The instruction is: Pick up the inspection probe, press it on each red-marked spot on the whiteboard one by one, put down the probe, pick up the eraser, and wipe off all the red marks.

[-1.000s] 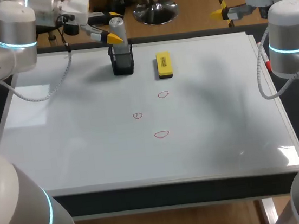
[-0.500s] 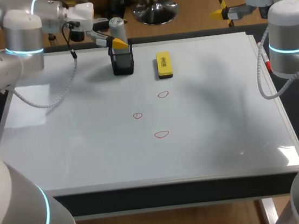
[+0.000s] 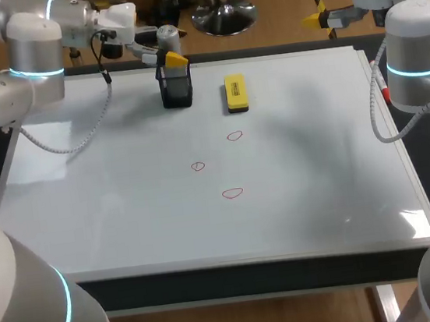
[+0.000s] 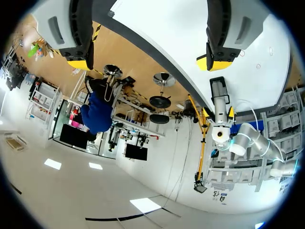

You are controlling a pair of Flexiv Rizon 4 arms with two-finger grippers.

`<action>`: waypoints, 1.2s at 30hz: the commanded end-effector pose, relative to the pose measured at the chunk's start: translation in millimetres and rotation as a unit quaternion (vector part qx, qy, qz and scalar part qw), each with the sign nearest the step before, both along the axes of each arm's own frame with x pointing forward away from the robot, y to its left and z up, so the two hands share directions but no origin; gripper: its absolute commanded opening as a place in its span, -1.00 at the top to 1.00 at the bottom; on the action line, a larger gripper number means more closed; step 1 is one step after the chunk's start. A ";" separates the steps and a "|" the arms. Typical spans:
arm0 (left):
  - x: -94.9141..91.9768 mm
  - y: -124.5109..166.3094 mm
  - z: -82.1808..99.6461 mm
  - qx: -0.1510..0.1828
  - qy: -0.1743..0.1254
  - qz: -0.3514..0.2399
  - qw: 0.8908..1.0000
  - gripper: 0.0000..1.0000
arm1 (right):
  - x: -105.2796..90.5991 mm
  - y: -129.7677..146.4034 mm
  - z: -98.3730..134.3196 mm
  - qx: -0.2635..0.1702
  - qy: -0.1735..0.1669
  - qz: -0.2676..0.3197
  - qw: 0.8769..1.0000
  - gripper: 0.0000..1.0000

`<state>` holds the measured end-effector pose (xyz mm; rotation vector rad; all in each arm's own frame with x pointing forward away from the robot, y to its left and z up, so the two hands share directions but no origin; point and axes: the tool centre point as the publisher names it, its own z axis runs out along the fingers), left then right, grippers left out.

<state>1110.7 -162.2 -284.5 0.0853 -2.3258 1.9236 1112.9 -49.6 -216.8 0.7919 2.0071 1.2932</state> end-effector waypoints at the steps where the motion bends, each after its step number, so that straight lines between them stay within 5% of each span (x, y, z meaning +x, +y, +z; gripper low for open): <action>1: -1.1 1.5 -1.6 -0.002 -0.001 -0.002 1.000 1.00 | 0.4 -0.4 -0.3 0.000 0.000 0.001 1.000 -1.00; 13: -8.3 1.4 12.2 -0.008 -0.023 -0.009 1.000 1.00 | 0.4 -0.4 -0.3 0.000 0.000 0.001 1.000 -1.00; 36: -5.9 6.0 72.8 -0.014 -0.066 0.022 0.997 1.00 | 0.4 -0.4 -0.3 0.000 0.000 0.001 1.000 -1.00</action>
